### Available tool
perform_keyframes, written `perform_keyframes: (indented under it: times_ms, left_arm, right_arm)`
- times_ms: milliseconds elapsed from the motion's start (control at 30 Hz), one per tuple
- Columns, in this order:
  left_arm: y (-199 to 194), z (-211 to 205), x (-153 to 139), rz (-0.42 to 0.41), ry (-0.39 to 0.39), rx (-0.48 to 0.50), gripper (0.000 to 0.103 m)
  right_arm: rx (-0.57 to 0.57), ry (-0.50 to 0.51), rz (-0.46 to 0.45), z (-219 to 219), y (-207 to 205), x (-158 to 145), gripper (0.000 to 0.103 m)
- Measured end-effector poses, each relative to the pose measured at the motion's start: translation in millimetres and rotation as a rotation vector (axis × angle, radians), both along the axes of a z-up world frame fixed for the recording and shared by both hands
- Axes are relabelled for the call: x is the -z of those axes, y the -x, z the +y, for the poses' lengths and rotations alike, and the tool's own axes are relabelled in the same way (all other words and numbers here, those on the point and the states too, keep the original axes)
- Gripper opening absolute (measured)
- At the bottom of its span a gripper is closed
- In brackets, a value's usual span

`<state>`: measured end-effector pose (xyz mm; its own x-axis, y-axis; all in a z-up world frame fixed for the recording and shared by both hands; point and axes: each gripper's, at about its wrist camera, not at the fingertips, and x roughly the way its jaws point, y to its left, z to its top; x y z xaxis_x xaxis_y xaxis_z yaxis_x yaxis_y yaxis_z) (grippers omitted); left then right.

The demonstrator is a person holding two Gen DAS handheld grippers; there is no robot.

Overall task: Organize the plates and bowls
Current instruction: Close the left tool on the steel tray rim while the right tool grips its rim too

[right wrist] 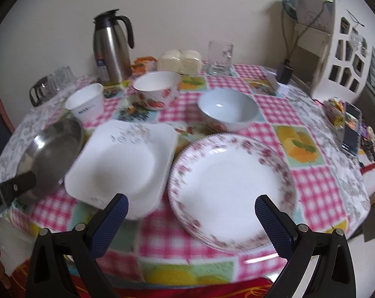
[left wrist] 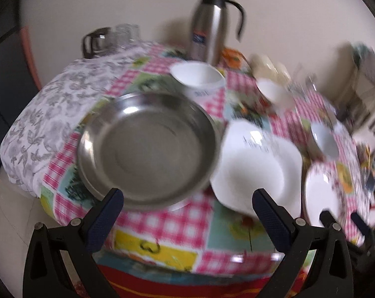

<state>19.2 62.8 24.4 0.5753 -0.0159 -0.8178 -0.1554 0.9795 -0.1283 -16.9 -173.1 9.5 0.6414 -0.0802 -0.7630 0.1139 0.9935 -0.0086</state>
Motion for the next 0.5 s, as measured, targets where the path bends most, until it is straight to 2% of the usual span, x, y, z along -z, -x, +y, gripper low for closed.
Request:
perform_keyframes:
  times_ms: [100,200,267,367,500]
  left_arm:
    - [-2.7,26.8,-4.9,-0.075,0.019,-0.107,0.103]
    - [-2.4,48.0,-9.1,-0.149,0.0,-0.217,0.103]
    - [-3.3,61.8,-10.7,-0.184,-0.006,-0.28,0.103]
    - [-7.7,83.2,-7.9,-0.173,-0.005,-0.339,0.103]
    - [-16.4,108.6,4.6,-0.121,0.045,-0.374,0.103]
  right_arm:
    - [-0.041,-0.003,-0.02,15.7,-10.5,0.6,0.103]
    - [-0.088,0.07,-0.071,38.3,-19.3,1.2,0.103]
    - [-0.128,0.066,-0.094,49.6,-24.3,2.2,0.103]
    - [-0.157,-0.009,-0.092,59.6,-33.2,4.2,0.103]
    - [-0.236,-0.131,-0.047,76.3,-48.5,12.2,0.103]
